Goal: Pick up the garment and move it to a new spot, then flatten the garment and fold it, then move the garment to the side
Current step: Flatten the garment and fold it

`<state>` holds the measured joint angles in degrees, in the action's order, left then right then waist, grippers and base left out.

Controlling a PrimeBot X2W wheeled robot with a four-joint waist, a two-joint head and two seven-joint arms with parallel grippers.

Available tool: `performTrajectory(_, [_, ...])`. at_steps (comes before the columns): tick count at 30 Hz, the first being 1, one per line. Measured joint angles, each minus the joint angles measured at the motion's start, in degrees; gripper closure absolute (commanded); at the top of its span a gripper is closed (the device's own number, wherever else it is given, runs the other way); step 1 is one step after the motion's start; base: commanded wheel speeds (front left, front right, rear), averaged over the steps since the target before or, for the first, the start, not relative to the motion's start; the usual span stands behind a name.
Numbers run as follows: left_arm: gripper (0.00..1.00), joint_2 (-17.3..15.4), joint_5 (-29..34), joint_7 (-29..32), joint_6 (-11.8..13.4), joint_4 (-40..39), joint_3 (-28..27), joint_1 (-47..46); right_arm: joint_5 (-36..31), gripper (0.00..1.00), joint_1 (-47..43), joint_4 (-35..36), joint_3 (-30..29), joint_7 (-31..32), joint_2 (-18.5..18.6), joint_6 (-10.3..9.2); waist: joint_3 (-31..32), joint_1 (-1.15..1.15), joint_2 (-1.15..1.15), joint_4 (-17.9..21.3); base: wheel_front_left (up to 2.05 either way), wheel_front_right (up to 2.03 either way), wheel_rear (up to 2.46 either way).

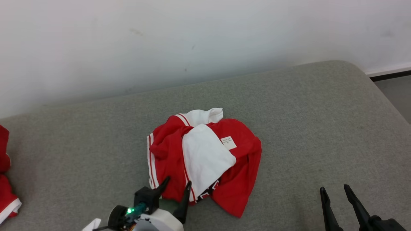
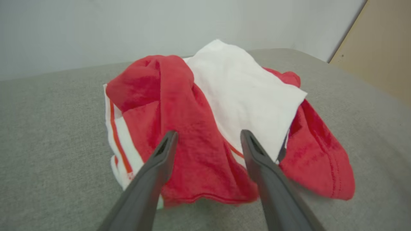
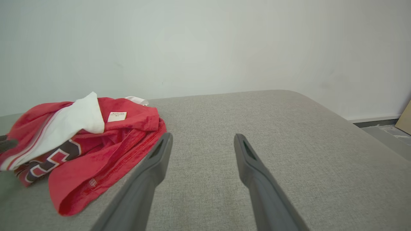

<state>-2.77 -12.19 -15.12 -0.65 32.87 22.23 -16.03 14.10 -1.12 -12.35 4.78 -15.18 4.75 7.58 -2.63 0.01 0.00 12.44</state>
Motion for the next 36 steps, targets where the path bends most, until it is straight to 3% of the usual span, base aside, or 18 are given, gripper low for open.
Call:
performTrajectory(5, [0.00,-0.1,0.1,0.1,1.0,6.8,-0.5,-3.4,0.0,0.00,0.9,0.3,-0.1,0.0,-0.2,0.00,-1.5,0.00,0.00,1.3,0.00,0.00,0.00])
performTrajectory(6, [0.55,-0.1,0.0,0.2,1.2,8.3,-0.7,-3.9,0.0,0.00,1.0,0.3,-0.1,0.0,-0.2,0.00,-1.8,0.00,0.00,1.5,0.00,0.00,0.00])
performTrajectory(7, [0.89,-0.1,-0.1,0.2,1.2,9.7,-1.0,-4.4,0.0,0.00,1.1,0.3,-0.1,0.0,-0.3,0.00,-2.0,0.00,0.00,1.7,0.00,0.00,0.00])
performTrajectory(8, [1.00,-0.1,-0.5,0.2,1.2,10.8,-1.3,-5.0,0.0,0.00,1.1,0.3,-0.1,0.0,-0.3,0.00,-2.1,0.00,0.00,1.8,0.00,0.00,0.00])
performTrajectory(15, [1.00,-0.1,-4.5,0.2,-0.5,12.8,-3.4,-7.0,0.0,0.00,1.0,0.3,-1.2,0.0,-0.5,0.00,-2.1,0.00,0.00,1.2,0.00,0.00,0.00])
performTrajectory(22, [1.00,0.0,-11.4,0.5,-3.1,8.3,-6.2,-8.2,-0.2,0.00,0.7,0.1,-1.0,0.0,-0.8,0.00,-0.7,0.00,0.00,-0.5,0.00,0.00,0.00])
performTrajectory(29, [1.00,-0.5,-18.6,6.6,-4.9,-3.0,-8.8,-10.4,-0.4,0.00,-0.2,-0.3,-0.6,0.0,-0.7,0.00,1.3,0.00,0.00,-2.1,0.00,0.00,0.00])
performTrajectory(36, [1.00,-5.3,-24.4,18.0,-5.9,-18.6,-9.9,-12.0,-0.3,0.00,-0.3,-0.6,0.1,0.0,-0.6,0.00,2.7,0.00,0.00,-2.8,0.00,0.00,0.00])
